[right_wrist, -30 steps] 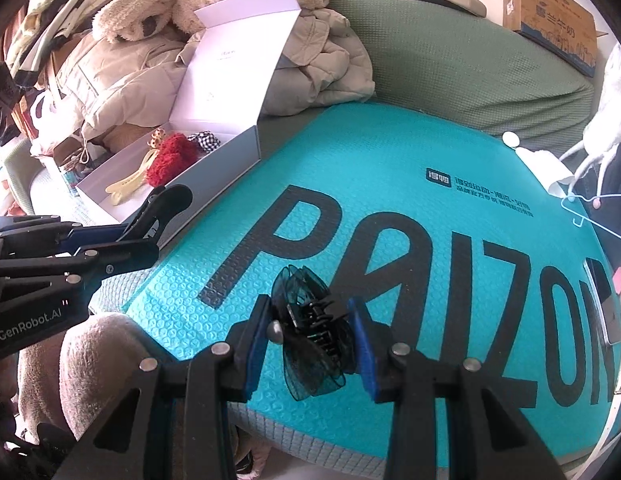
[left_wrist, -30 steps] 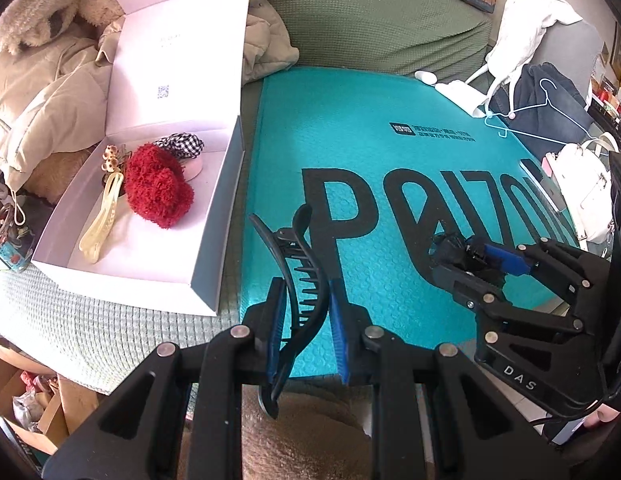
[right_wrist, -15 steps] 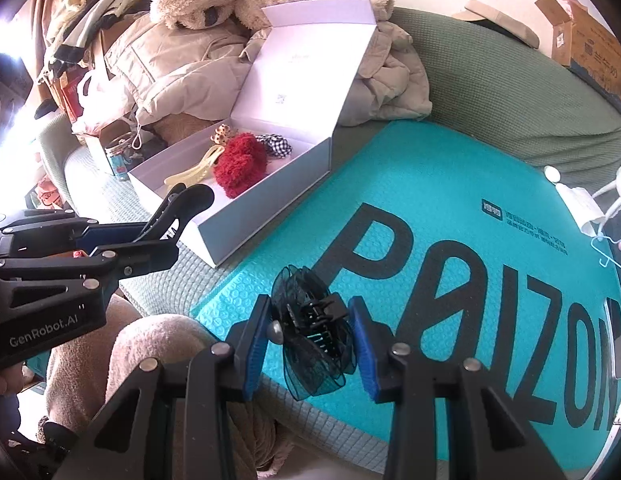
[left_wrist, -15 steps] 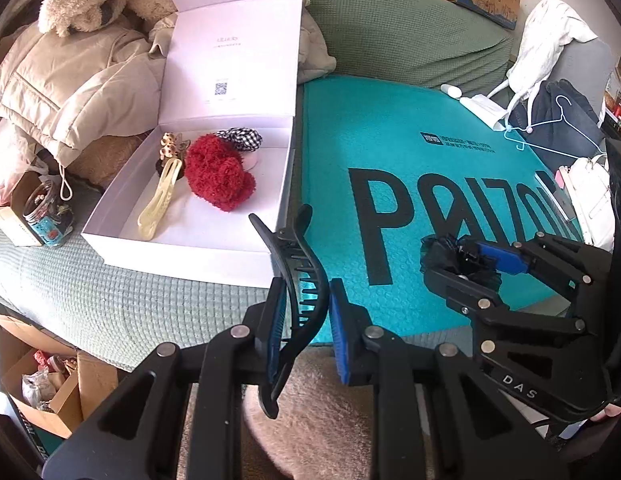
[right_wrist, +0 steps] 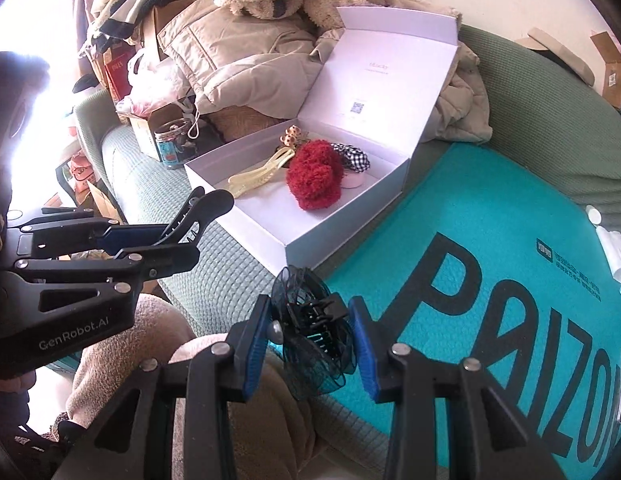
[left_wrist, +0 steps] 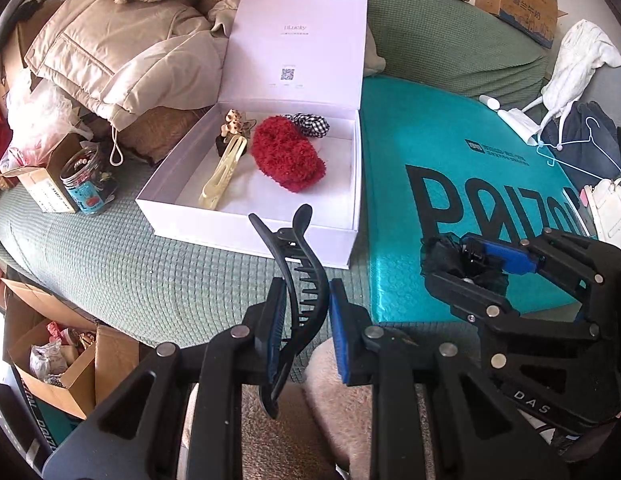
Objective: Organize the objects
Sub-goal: 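Lift both black clips and carry them over the white box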
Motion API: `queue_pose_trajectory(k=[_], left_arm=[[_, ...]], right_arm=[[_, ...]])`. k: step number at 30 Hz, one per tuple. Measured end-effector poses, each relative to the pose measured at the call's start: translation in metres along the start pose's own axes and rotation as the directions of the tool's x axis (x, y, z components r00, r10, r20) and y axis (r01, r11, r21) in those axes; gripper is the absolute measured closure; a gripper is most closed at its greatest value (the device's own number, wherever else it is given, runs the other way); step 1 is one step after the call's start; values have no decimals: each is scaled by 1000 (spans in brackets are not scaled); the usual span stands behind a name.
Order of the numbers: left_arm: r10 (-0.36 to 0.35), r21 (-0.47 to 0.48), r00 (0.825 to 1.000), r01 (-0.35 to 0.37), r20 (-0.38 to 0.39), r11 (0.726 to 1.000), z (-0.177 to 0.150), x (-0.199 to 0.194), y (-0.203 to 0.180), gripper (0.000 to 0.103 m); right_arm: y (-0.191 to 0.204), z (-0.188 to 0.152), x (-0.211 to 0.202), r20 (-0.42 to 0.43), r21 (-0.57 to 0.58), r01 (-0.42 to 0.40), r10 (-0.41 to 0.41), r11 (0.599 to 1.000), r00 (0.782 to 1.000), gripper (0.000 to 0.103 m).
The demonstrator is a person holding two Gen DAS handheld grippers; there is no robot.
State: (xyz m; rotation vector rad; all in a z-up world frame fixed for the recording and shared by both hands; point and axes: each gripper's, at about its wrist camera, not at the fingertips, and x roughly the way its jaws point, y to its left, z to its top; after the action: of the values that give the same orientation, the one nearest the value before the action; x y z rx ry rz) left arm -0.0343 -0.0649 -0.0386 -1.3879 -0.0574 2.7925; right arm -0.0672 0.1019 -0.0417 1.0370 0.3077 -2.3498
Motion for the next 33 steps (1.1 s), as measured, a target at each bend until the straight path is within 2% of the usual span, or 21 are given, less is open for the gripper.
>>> queue_pose_trajectory(k=[16,33], left_arm=[[-8,-66,1000,7,-15,998,27,18,42,83],[-32,-18,999,32,-3,999,82,55,59,83]], right_arm=[[18,41,25,8,-49,-45,46,998,999,64],[6,87,63,27,-52,-46,48,998,999,64]])
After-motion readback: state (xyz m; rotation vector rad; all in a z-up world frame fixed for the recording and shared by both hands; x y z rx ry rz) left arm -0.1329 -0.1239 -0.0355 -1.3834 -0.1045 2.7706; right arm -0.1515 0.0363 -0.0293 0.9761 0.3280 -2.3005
